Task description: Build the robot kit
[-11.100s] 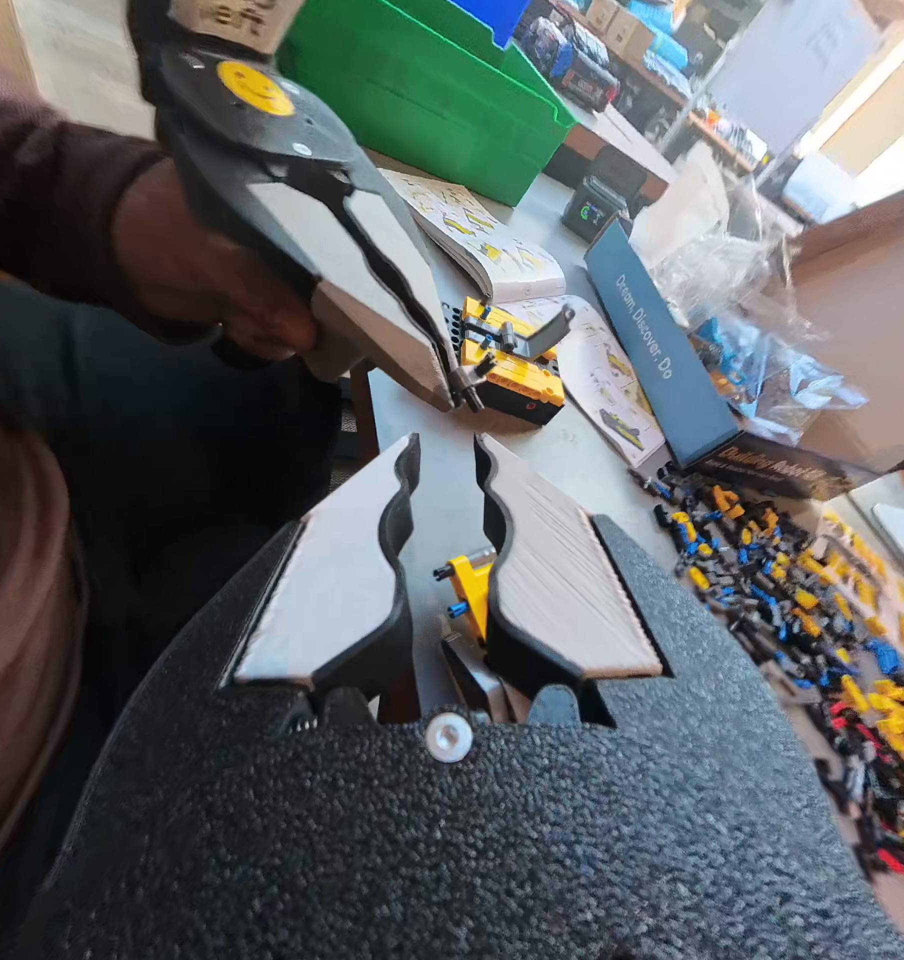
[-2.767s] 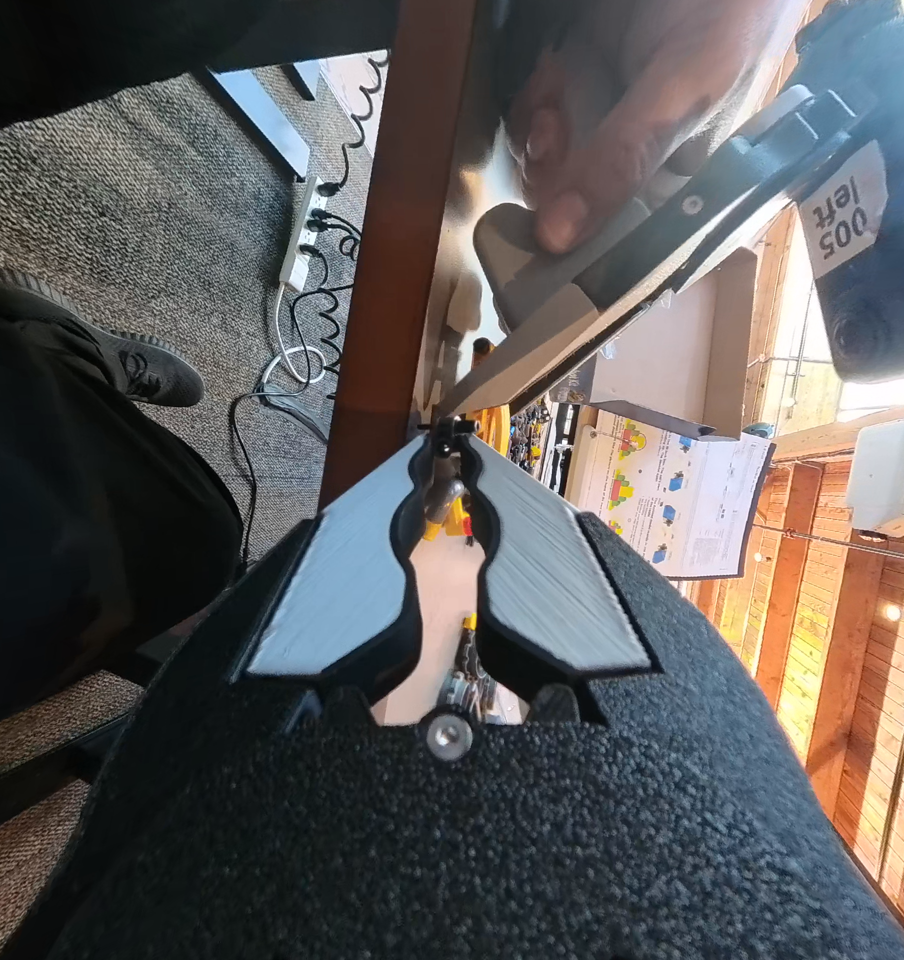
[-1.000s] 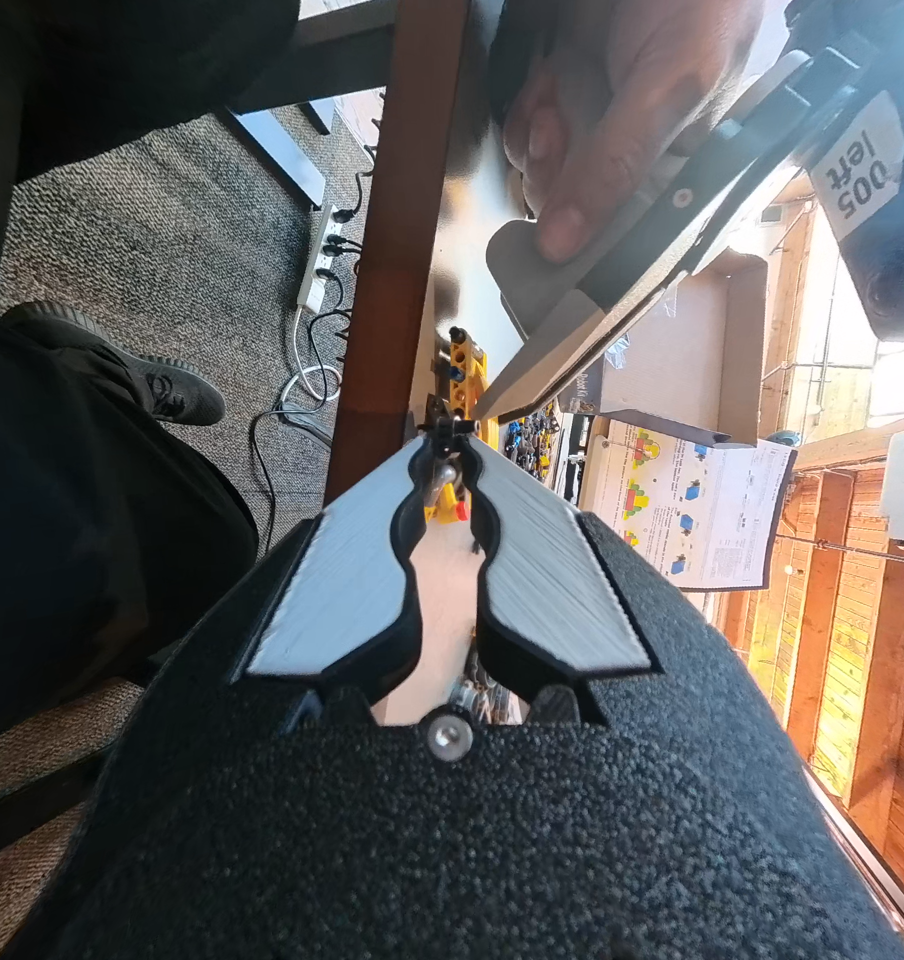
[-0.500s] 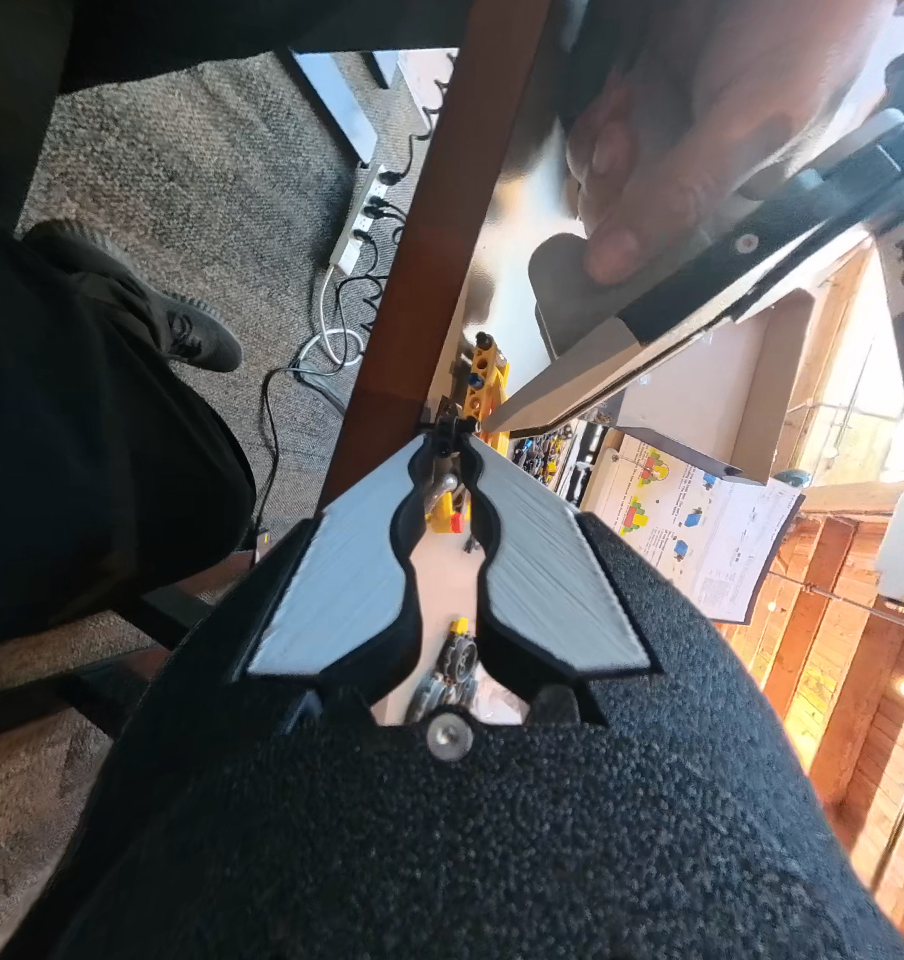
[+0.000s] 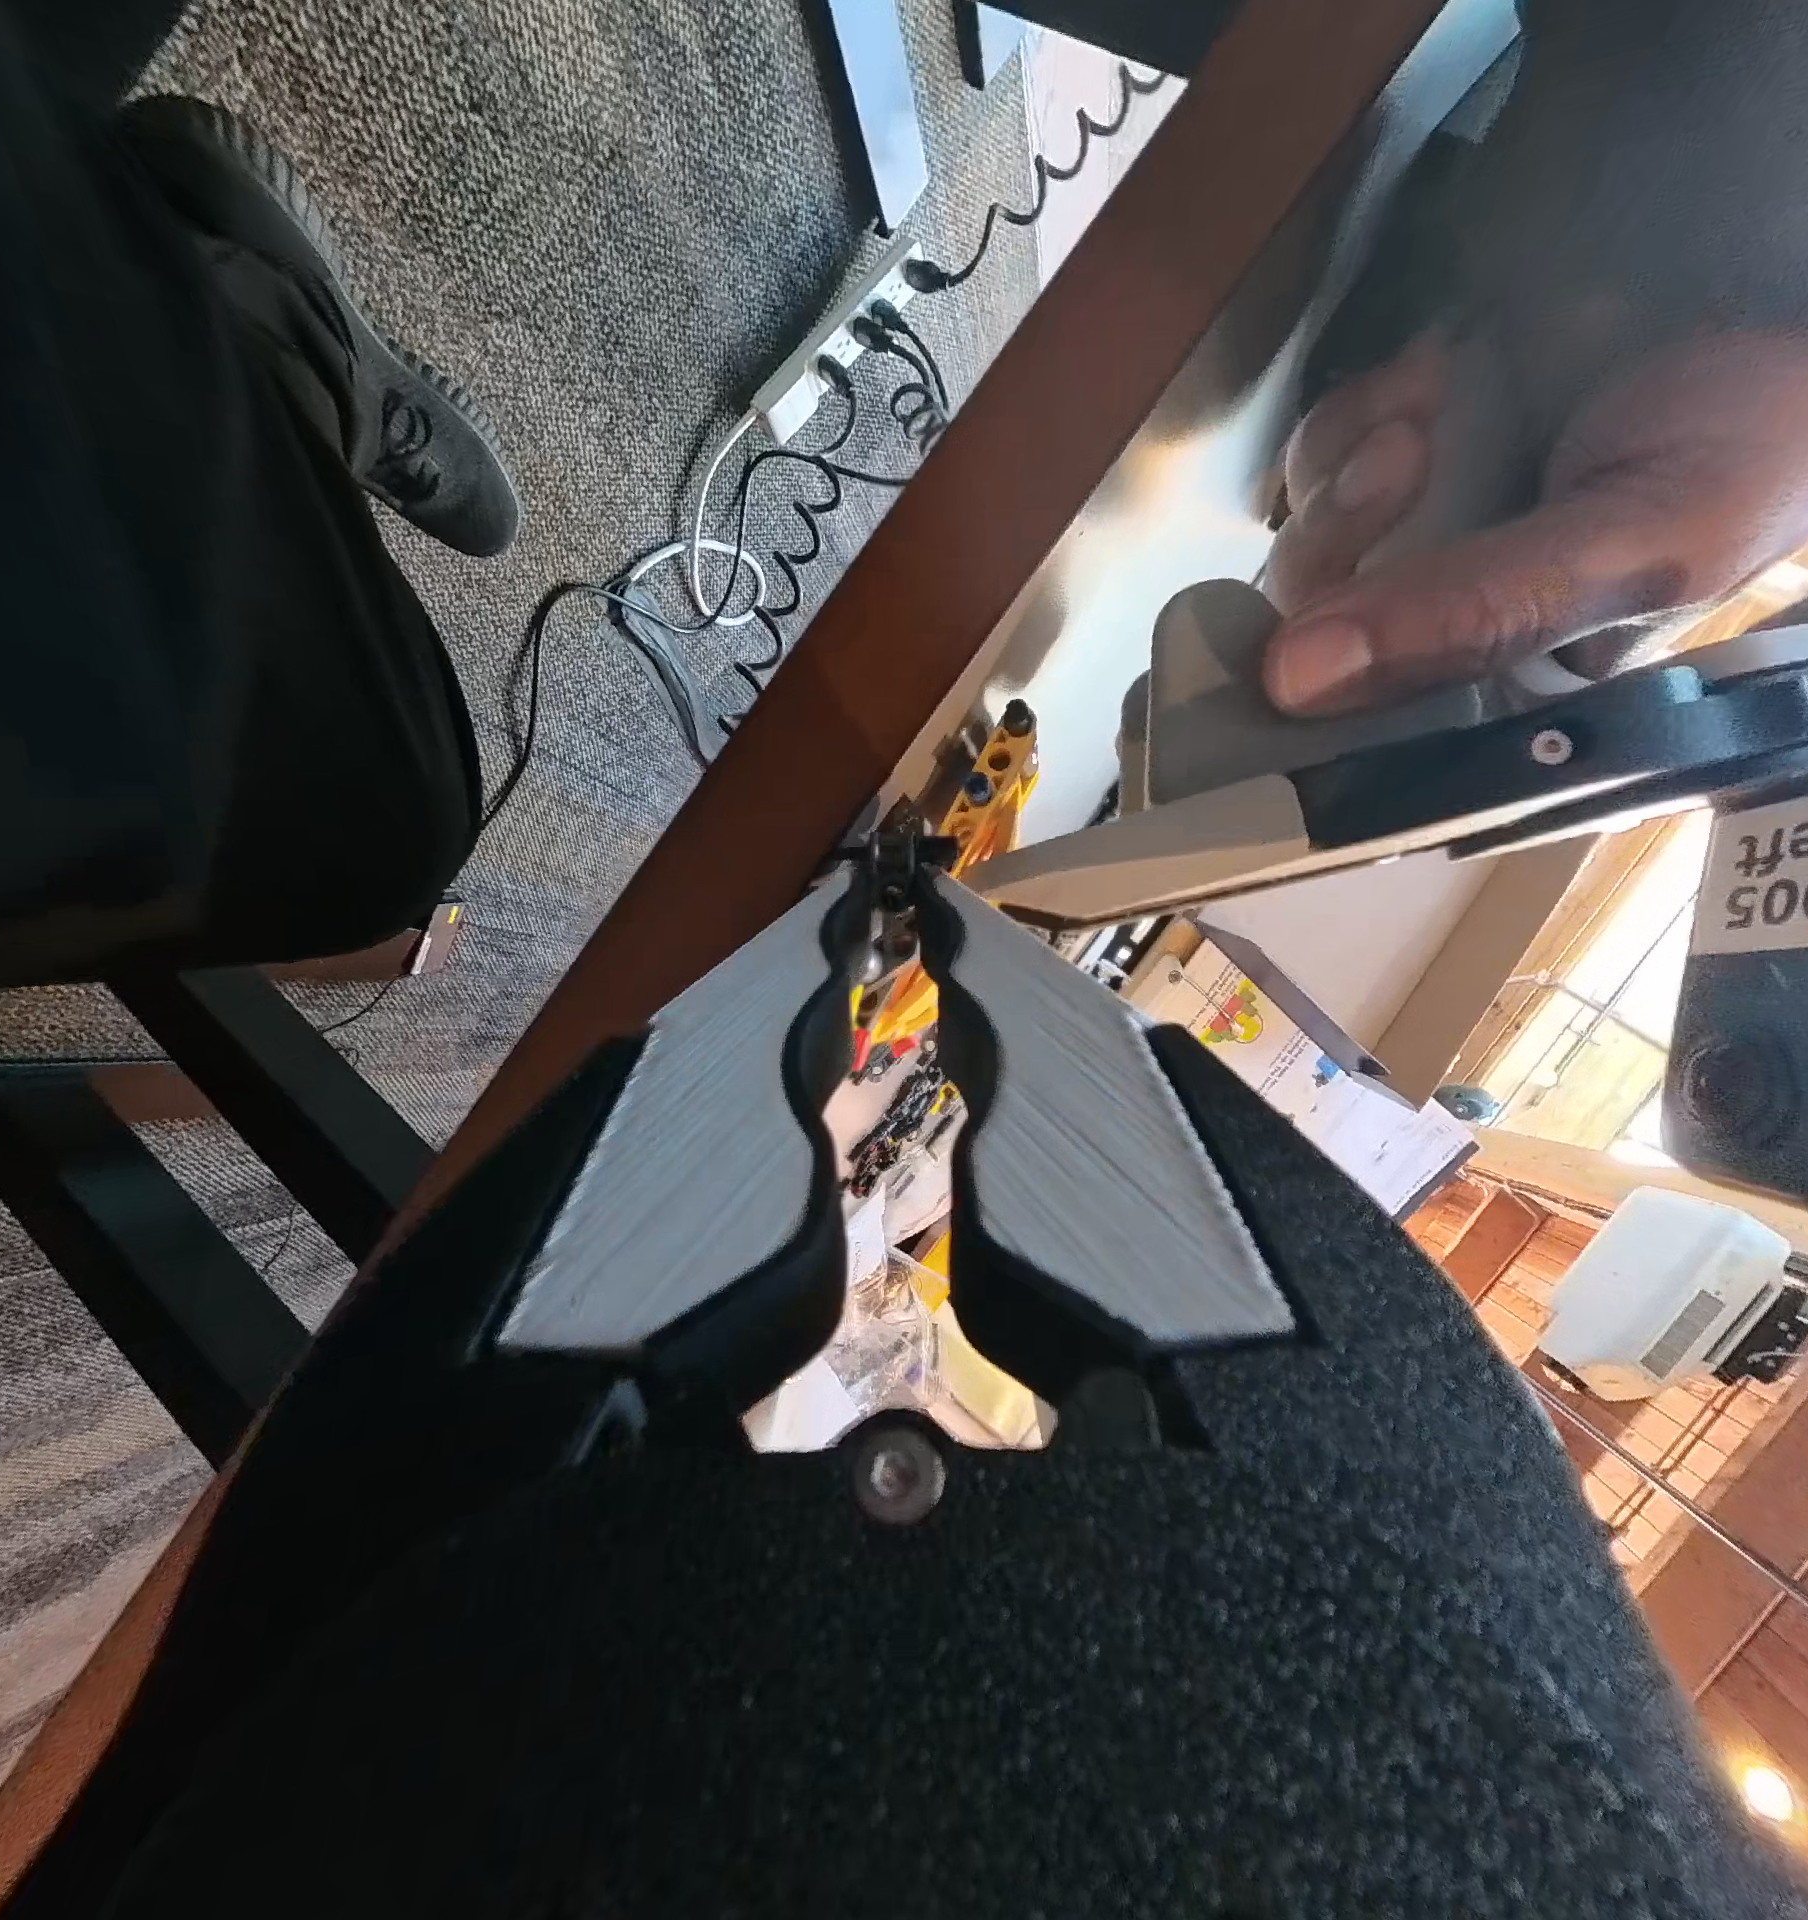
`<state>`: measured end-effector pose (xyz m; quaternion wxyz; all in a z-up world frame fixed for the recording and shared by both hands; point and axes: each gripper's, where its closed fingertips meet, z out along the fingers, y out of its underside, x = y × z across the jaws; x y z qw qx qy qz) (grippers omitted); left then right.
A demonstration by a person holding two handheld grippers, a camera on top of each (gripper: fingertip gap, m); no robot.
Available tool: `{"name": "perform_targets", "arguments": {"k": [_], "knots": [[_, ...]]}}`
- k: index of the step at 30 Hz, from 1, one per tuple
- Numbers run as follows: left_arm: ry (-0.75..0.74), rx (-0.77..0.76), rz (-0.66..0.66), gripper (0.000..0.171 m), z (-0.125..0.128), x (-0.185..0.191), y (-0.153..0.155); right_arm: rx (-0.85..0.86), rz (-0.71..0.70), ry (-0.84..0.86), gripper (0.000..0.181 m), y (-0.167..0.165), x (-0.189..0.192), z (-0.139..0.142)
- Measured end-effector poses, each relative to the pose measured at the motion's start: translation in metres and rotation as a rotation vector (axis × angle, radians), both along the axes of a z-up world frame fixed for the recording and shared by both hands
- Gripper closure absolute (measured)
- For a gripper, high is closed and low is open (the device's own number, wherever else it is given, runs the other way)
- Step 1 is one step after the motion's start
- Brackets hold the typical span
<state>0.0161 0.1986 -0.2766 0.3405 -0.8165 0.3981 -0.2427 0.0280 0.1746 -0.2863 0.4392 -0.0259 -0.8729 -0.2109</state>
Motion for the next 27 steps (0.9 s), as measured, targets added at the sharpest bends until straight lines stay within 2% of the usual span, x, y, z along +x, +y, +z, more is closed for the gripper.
{"name": "perform_targets", "arguments": {"k": [12,16,19,22,27], "knots": [[0.004,0.113,0.008,0.149,0.006,0.004,-0.009,-0.056,-0.049,0.124,0.178,-0.015,0.012,0.003],[0.014,0.193,0.056,0.138,0.017,0.002,-0.02,-0.101,-0.072,0.177,0.177,-0.018,0.021,0.007],[0.11,0.322,0.124,0.13,0.025,-0.005,-0.025,-0.129,-0.1,0.206,0.177,-0.016,0.027,0.008],[0.186,0.473,0.163,0.131,0.036,0.001,-0.031,-0.149,-0.116,0.234,0.177,-0.016,0.03,0.009],[0.342,0.577,0.188,0.119,0.022,0.017,-0.031,-0.185,-0.127,0.276,0.178,-0.019,0.031,0.011]]}}
